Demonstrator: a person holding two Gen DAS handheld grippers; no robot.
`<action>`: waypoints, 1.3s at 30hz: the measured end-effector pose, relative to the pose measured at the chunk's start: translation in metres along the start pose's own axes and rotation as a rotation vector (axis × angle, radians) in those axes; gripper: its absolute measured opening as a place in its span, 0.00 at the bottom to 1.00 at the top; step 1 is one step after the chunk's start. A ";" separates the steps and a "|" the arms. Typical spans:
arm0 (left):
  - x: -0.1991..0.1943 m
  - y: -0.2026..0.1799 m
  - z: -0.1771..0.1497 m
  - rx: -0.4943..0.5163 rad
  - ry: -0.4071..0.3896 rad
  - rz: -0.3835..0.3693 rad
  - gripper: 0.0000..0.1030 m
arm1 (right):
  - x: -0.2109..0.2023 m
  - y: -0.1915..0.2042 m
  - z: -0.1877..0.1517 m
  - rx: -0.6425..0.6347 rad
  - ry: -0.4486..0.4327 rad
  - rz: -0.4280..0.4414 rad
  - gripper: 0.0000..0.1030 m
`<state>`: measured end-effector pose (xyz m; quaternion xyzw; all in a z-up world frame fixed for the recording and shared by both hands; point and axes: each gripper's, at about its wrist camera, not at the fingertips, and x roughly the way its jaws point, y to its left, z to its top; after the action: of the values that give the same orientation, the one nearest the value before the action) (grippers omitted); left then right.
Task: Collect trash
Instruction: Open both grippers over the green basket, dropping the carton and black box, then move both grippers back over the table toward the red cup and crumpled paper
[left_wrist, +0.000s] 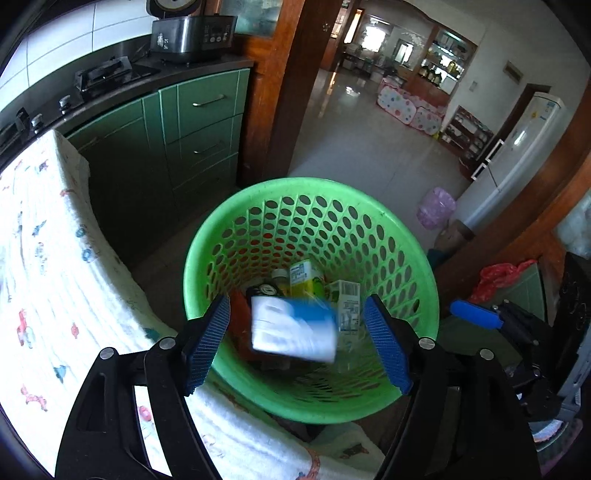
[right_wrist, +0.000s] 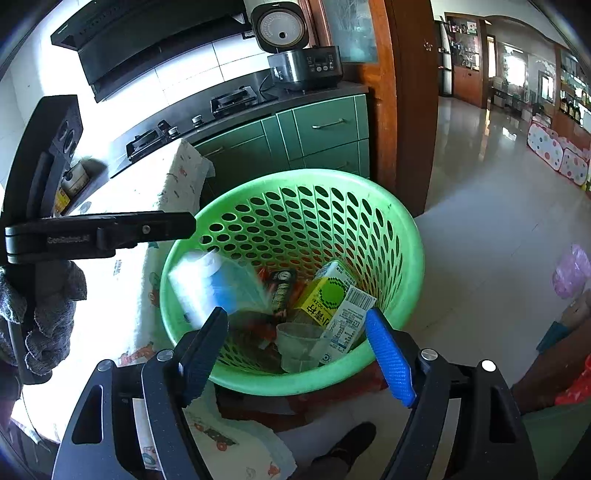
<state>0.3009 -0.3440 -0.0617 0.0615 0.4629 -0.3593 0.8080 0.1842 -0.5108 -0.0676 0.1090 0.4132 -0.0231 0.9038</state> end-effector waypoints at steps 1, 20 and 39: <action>-0.004 0.000 -0.001 0.006 -0.002 0.002 0.72 | -0.002 0.002 0.000 -0.004 -0.003 -0.001 0.72; -0.119 0.075 -0.055 -0.085 -0.109 0.135 0.72 | -0.028 0.078 0.011 -0.125 -0.054 0.037 0.80; -0.207 0.187 -0.124 -0.289 -0.173 0.312 0.74 | 0.004 0.189 0.028 -0.269 -0.013 0.134 0.83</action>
<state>0.2676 -0.0451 -0.0117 -0.0150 0.4234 -0.1637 0.8909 0.2323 -0.3322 -0.0189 0.0139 0.3983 0.0921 0.9125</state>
